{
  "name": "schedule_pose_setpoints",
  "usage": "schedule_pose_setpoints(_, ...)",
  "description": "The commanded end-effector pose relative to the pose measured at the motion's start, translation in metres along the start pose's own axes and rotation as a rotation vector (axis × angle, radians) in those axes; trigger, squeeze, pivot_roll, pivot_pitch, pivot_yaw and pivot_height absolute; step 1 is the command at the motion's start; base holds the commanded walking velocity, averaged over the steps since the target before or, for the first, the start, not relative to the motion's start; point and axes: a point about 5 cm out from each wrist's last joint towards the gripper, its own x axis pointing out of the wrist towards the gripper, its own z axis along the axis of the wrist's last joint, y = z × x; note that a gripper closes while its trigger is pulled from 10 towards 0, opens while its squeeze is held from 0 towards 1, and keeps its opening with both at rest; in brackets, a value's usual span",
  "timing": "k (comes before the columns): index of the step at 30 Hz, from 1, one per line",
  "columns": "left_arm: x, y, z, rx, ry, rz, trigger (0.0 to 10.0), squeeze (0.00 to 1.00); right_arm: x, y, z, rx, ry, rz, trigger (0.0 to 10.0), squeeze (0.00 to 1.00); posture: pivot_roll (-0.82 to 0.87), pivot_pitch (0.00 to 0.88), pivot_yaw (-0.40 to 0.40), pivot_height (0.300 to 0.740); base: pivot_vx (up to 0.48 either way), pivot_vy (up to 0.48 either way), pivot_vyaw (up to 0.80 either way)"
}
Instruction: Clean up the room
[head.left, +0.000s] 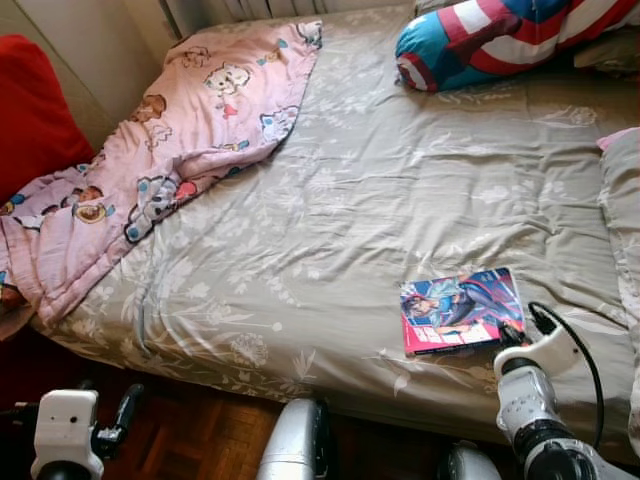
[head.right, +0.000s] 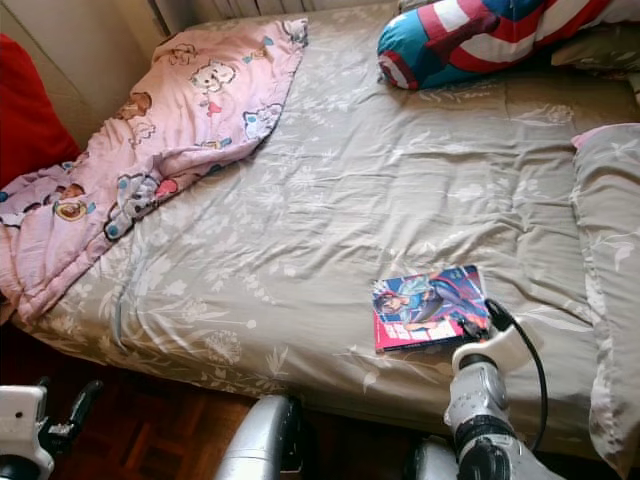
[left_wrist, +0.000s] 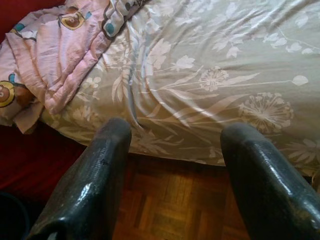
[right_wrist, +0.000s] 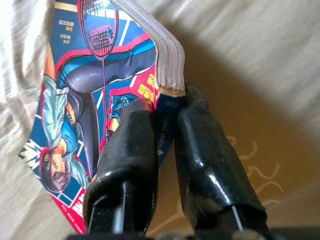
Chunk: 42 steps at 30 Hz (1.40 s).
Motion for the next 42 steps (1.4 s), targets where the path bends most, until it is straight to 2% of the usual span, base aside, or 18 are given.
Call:
schedule_pose_setpoints(1,-0.004,0.011,0.001,0.02,0.014,0.027,10.0,0.0,-0.007,-0.018,-0.018,-0.003,0.063,-0.083,10.0,0.0,0.31,0.282,0.208,0.648,0.0,0.0,0.0)
schedule_pose_setpoints(10,-0.005,0.011,0.002,0.026,0.023,0.019,10.0,0.0,-0.011,-0.026,-0.024,0.009,0.076,-0.12,10.0,0.0,0.32,0.279,0.21,0.648,0.0,0.0,0.0)
schedule_pose_setpoints(11,-0.005,0.011,0.001,0.027,0.026,0.018,10.0,0.0,-0.011,-0.027,-0.024,0.015,0.077,-0.125,10.0,0.43,0.32,0.282,0.212,0.648,0.0,0.0,0.0)
schedule_pose_setpoints(12,-0.005,0.011,0.001,0.028,0.027,0.017,10.0,0.0,-0.011,-0.027,-0.025,0.019,0.079,-0.129,10.0,0.53,0.32,0.281,0.212,0.648,0.0,0.0,0.0)
schedule_pose_setpoints(15,-0.006,0.011,0.001,0.029,0.03,0.018,10.0,0.0,-0.012,-0.029,-0.026,0.023,0.087,-0.143,10.0,0.51,0.32,0.281,0.212,0.648,0.0,0.0,0.0)
schedule_pose_setpoints(16,-0.006,0.011,0.001,0.029,0.031,0.018,10.0,0.0,-0.012,-0.03,-0.026,0.025,0.087,-0.149,10.0,0.33,0.32,0.282,0.213,0.648,0.0,0.0,0.0)
schedule_pose_setpoints(17,-0.006,0.01,0.001,0.029,0.031,0.018,10.0,0.0,-0.012,-0.03,-0.026,0.027,0.087,-0.153,10.0,0.33,0.32,0.282,0.212,0.648,0.0,0.0,0.0)
schedule_pose_setpoints(18,-0.006,0.01,0.001,0.029,0.03,0.018,10.0,0.0,-0.012,-0.032,-0.026,0.032,0.086,-0.166,10.0,0.0,0.32,0.281,0.212,0.648,0.0,0.0,0.0)
schedule_pose_setpoints(32,-0.004,0.007,0.002,0.028,0.03,0.007,10.0,0.0,-0.011,-0.04,-0.016,0.065,0.052,-0.21,10.0,0.0,0.32,0.279,0.217,0.648,0.0,0.0,0.0)
schedule_pose_setpoints(33,-0.003,0.006,0.001,0.029,0.032,0.006,10.0,0.0,-0.011,-0.04,-0.014,0.061,0.048,-0.206,10.0,0.74,0.32,0.278,0.218,0.648,0.0,0.0,0.0)
schedule_pose_setpoints(34,-0.003,0.006,0.001,0.029,0.032,0.006,10.0,0.0,-0.011,-0.04,-0.014,0.061,0.048,-0.206,10.0,0.74,0.32,0.278,0.218,0.648,0.0,0.0,0.0)
schedule_pose_setpoints(35,-0.003,0.006,0.001,0.03,0.034,0.005,10.0,0.0,-0.01,-0.04,-0.014,0.056,0.048,-0.206,10.0,0.82,0.32,0.278,0.218,0.648,0.0,0.0,0.0)
schedule_pose_setpoints(39,-0.002,0.005,0.0,0.029,0.037,0.002,10.0,0.0,-0.01,-0.041,-0.012,0.047,0.045,-0.204,10.0,0.78,0.32,0.277,0.219,0.648,0.0,0.0,0.0)
schedule_pose_setpoints(40,-0.002,0.005,0.0,0.028,0.038,0.001,10.0,0.0,-0.01,-0.041,-0.012,0.044,0.045,-0.204,10.0,0.68,0.32,0.277,0.219,0.648,0.0,0.0,0.0)
schedule_pose_setpoints(41,-0.002,0.005,-0.001,0.028,0.039,0.0,10.0,0.0,-0.01,-0.042,-0.012,0.043,0.046,-0.205,10.0,0.41,0.31,0.276,0.219,0.648,0.0,0.0,0.0)
schedule_pose_setpoints(42,-0.001,0.004,-0.001,0.027,0.039,-0.001,10.0,0.0,-0.011,-0.043,-0.012,0.043,0.046,-0.208,10.0,0.0,0.31,0.276,0.219,0.648,0.0,0.0,0.0)
